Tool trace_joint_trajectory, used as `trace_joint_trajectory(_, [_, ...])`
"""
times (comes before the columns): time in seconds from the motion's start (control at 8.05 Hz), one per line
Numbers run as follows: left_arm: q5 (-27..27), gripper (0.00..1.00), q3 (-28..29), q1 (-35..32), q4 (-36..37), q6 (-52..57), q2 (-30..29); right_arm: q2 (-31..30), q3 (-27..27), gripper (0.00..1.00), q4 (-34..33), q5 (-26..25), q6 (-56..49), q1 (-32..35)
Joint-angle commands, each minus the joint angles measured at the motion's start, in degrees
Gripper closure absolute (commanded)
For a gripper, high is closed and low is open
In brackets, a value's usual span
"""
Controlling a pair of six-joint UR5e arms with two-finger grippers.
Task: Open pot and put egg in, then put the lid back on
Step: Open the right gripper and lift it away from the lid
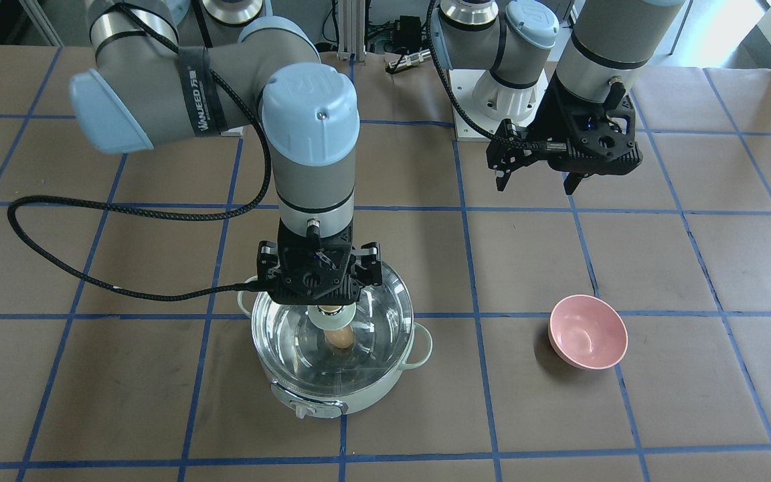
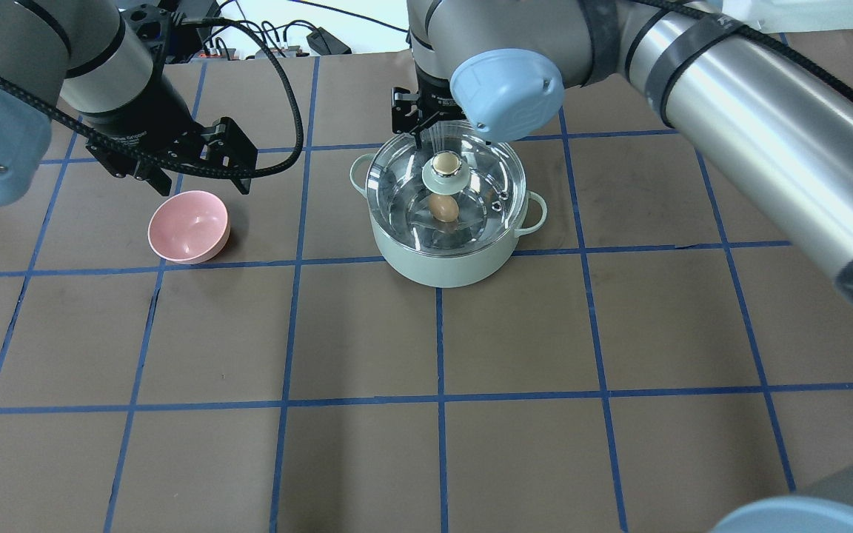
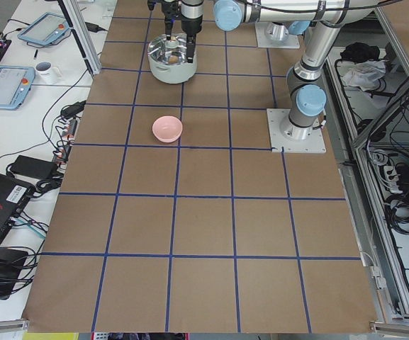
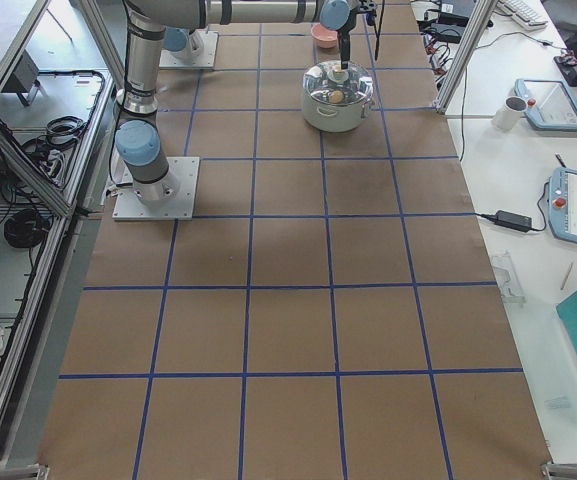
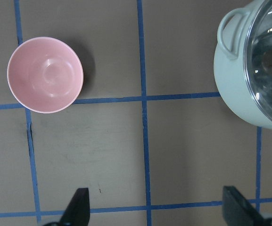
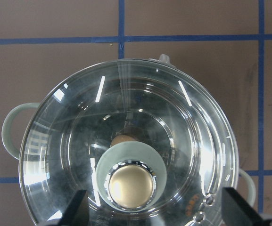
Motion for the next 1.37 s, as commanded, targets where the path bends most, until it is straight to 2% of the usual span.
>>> trace_joint_trajectory(0.0, [0.1,0.00,0.0,0.0,-0.1,-0.2,0.0,-6.7,0.2,0.00,6.1,0.6,-4.5,-4.6])
trace_joint_trajectory(0.25, [0.7,0.00,0.0,0.0,-0.4,0.1,0.0,-12.5,1.6,0.00,11.6,4.6,-9.3,-12.4])
trace_joint_trajectory(0.5, [0.0,0.00,0.0,0.0,-0.4,-0.3,0.0,-18.8,6.2,0.00,12.8,4.9,-18.3,-18.1])
trace_joint_trajectory(0.75, [0.8,0.00,0.0,0.1,-0.5,0.0,0.0,-23.8,10.7,0.00,16.3,5.2,-21.6,-20.0])
trace_joint_trajectory(1.24, [0.9,0.00,0.0,0.1,-0.5,0.0,0.0,-24.5,11.7,0.00,15.5,4.7,-21.4,-19.9])
